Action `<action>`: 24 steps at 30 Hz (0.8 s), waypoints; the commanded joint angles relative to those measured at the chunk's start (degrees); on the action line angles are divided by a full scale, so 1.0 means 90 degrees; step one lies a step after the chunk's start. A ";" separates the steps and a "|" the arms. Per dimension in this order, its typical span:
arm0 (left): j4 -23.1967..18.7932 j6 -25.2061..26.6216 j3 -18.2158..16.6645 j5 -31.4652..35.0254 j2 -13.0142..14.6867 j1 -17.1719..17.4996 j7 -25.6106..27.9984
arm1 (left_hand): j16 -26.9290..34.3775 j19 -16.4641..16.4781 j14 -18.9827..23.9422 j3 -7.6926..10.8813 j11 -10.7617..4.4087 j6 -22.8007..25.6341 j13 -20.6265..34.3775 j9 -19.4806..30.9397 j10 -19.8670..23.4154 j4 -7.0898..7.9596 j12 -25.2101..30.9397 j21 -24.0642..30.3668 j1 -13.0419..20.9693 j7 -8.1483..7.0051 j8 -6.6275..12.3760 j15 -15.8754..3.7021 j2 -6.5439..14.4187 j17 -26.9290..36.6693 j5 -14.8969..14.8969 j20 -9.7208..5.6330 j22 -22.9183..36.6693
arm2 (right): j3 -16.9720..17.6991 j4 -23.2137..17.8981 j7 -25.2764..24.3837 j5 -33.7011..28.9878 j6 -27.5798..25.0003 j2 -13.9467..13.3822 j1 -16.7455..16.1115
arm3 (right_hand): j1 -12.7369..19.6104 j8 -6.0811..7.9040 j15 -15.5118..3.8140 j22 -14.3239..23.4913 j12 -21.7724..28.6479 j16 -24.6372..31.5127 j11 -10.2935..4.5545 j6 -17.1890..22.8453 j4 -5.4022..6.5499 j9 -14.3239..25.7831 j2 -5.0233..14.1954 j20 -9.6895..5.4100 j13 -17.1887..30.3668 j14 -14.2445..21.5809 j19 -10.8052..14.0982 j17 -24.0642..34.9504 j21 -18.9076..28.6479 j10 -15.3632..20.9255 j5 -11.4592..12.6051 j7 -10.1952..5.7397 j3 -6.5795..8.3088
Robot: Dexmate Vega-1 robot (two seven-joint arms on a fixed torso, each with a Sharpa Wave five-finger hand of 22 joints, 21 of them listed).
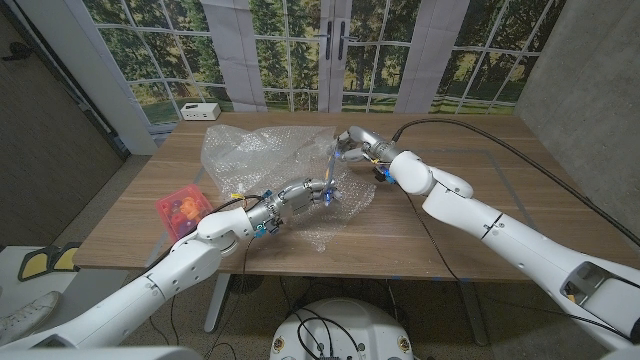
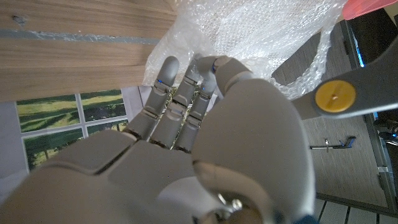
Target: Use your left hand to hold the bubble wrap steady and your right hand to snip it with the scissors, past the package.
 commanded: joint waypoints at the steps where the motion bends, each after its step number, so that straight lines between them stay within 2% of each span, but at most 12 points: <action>1: 0.0153 -0.0776 -0.0017 0.0442 -0.0057 -0.0200 -0.0351 | -0.0035 -0.0004 -0.0036 0.0279 -0.0556 -0.0308 0.0032 0.0215 0.0471 0.0225 -0.0039 0.0060 0.0662 -0.0284 0.0054 -0.0810 0.0593 0.0016 0.0046 -0.0052 0.0001 | -0.0106 0.0094 0.0185 0.0099 -0.0422 0.0081 0.0142 | 0.0013 -0.0010 -0.0592 0.0016 0.0018 0.0000 0.0003 0.0037 0.0000 0.0018 -0.0034 -0.0396 0.0029 0.0063 0.0048 0.0018 0.0054 0.0038 0.0030 0.0006 0.0056; 6: 0.0132 -0.0995 -0.0030 0.0719 0.0014 -0.0258 -0.0283 | -0.0071 -0.0054 -0.0084 0.0304 -0.0582 -0.0389 0.0113 0.0426 0.0377 0.0276 -0.0019 0.0083 0.0646 -0.0351 0.0075 -0.0831 0.0587 0.0067 0.0059 -0.0075 -0.0018 | -0.0132 0.0001 0.0174 0.0131 -0.0570 0.0071 0.0136 | 0.0016 -0.0027 -0.0590 0.0014 0.0014 -0.0001 0.0000 0.0042 0.0000 0.0031 -0.0038 -0.0396 0.0038 0.0058 0.0042 0.0028 0.0056 0.0046 0.0042 0.0009 0.0067; 18: -0.0010 -0.1339 -0.0004 0.1218 0.0141 -0.0245 -0.0008 | -0.0172 -0.0165 -0.0223 0.0334 -0.0616 -0.0469 0.0130 0.0873 0.0321 0.0370 -0.0029 0.0107 0.0600 -0.0378 0.0133 -0.0851 0.0576 0.0163 0.0078 -0.0144 -0.0053 | -0.0153 -0.0202 0.0199 0.0235 -0.0765 -0.0038 0.0083 | 0.0017 -0.0065 -0.0592 0.0017 0.0017 0.0010 0.0028 0.0041 0.0003 0.0044 -0.0043 -0.0392 0.0055 0.0074 0.0044 0.0048 0.0071 0.0079 0.0059 0.0008 0.0079; 24: -0.0070 -0.1334 0.0005 0.1154 0.0179 -0.0174 0.0056 | -0.0237 -0.0189 -0.0215 0.0329 -0.0651 -0.0482 0.0142 0.1047 0.0293 0.0380 -0.0033 0.0119 0.0591 -0.0416 0.0146 -0.0851 0.0554 0.0104 0.0077 -0.0151 -0.0064 | -0.0157 -0.0243 0.0158 0.0263 -0.0799 -0.0066 0.0058 | 0.0017 -0.0076 -0.0592 0.0018 0.0018 0.0011 0.0031 0.0048 0.0005 0.0054 -0.0046 -0.0390 0.0073 0.0077 0.0047 0.0055 0.0081 0.0077 0.0067 0.0017 0.0083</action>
